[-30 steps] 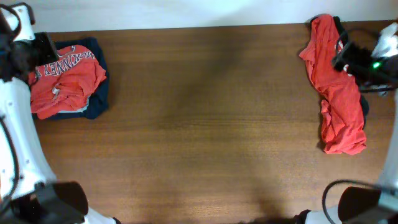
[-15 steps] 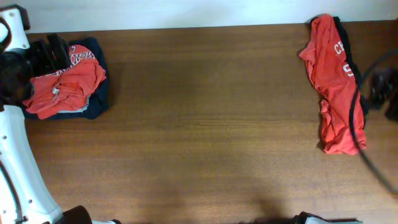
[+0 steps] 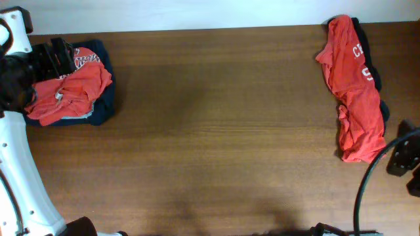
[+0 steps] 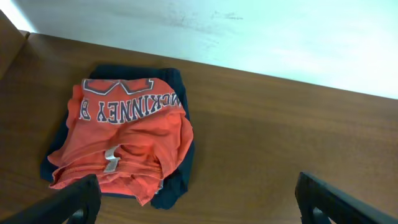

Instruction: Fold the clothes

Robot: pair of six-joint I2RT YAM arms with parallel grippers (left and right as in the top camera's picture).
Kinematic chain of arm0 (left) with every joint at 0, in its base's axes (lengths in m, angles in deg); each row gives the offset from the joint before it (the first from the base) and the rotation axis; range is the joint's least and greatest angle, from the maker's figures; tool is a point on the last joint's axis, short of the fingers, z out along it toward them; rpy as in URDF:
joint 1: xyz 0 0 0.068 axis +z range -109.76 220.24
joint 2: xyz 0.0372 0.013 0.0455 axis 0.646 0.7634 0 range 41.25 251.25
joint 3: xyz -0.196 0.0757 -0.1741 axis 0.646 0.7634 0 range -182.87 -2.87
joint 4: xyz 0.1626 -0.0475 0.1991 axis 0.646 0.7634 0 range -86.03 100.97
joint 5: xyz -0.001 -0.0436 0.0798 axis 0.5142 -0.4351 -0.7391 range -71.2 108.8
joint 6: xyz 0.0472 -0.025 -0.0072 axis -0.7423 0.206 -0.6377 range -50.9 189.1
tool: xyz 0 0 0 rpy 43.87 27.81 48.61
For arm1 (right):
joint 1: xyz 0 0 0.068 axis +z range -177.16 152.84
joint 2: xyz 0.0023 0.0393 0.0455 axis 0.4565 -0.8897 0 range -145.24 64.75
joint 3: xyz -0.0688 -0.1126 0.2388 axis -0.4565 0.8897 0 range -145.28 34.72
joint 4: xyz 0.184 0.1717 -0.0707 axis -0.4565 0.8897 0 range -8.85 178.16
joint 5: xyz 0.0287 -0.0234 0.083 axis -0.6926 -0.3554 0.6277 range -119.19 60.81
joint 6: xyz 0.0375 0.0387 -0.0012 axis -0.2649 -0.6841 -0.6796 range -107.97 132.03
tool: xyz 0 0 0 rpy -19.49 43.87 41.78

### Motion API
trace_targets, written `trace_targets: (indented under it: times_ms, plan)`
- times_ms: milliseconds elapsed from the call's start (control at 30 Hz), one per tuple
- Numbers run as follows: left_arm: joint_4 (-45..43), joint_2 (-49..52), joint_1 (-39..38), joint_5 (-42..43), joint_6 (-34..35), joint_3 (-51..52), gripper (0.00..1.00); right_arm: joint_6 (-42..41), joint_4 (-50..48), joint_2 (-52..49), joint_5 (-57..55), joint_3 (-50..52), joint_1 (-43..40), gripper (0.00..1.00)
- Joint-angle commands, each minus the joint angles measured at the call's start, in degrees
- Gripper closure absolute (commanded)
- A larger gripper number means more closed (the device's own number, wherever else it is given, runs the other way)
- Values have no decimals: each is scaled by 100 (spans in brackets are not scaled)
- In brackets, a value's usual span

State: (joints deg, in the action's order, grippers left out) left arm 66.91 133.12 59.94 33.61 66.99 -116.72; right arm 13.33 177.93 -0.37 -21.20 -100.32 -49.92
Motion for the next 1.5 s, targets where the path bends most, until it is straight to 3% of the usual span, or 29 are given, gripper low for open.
trace_targets:
  times_ms: [0, 500, 667, 833, 1267, 1367, 1467]
  plan:
    - [-2, -17, -17, 85, -4, -44, 1, 17, 44, -85, 37, 79, 24, 2]
    - [-2, -17, -17, 85, -4, -44, 1, 22, 52, -103, -9, 81, 24, 2]
    - [-2, -17, -17, 85, -4, -44, 1, -9, -192, 57, 79, 684, 26, 2]
    - [-2, -17, -17, 85, -4, -44, 1, -46, -2328, 1088, 446, 2739, 391, 2]
    - [-2, -17, -17, 85, -4, -44, 1, -90, -8476, 4581, 323, 10094, 1401, 1]
    - [-2, -17, -17, 85, -4, -44, 1, -92, -9464, 5217, 269, 11313, 1502, 2]
    - [-2, -17, -17, 85, -4, -44, 1, -514, -9825, 5799, 17, 12115, 1558, 2]
